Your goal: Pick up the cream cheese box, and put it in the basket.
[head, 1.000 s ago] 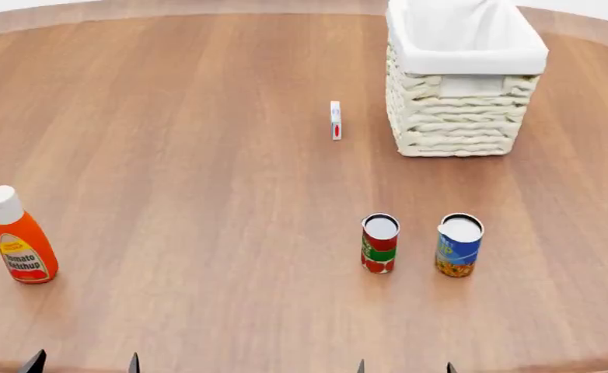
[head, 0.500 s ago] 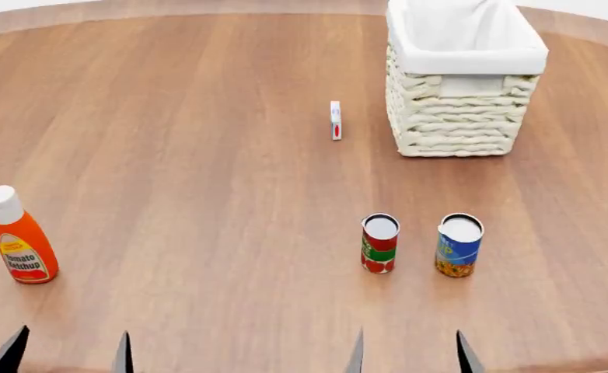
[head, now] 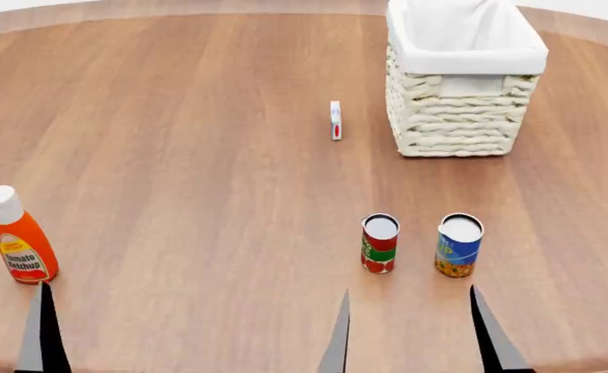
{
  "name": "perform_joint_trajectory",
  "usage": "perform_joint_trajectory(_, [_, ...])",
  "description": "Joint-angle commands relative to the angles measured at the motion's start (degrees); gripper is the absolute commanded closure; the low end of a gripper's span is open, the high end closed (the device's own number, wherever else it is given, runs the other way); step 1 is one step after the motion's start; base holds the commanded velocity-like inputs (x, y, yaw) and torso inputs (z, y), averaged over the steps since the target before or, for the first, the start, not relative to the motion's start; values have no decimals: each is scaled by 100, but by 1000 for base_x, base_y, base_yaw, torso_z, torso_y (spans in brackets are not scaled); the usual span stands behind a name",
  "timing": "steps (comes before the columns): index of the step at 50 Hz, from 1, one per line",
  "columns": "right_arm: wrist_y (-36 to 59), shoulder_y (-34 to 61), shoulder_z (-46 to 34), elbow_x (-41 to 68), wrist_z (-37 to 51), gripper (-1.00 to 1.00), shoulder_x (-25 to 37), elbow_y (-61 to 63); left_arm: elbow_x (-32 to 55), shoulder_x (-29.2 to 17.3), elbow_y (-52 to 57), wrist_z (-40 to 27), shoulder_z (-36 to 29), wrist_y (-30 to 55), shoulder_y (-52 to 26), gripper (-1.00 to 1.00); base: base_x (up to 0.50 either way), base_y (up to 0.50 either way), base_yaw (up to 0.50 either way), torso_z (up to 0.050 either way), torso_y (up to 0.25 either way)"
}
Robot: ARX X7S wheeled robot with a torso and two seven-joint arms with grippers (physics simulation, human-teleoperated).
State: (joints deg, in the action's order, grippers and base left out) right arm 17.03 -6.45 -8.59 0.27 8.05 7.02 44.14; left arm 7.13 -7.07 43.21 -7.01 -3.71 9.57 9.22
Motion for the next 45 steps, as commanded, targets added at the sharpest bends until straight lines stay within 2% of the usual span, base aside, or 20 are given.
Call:
perform_joint_trajectory(1, [144, -52, -94, 26, 95, -100, 82, 421, -9, -101, 416, -111, -80, -30, 128, -100, 0, 0, 0, 0, 0])
perform_joint_trajectory(17, [141, -27, -159, 12, 234, -100, 174, 503, -92, -222, 405, -195, -214, -134, 154, -100, 0, 2, 0, 0, 0])
perform_joint_trajectory(45, [93, -1, -264, 50, 392, -100, 313, 451, -33, -363, 415, -335, -333, -175, 141, -100, 0, 106, 0, 0, 0])
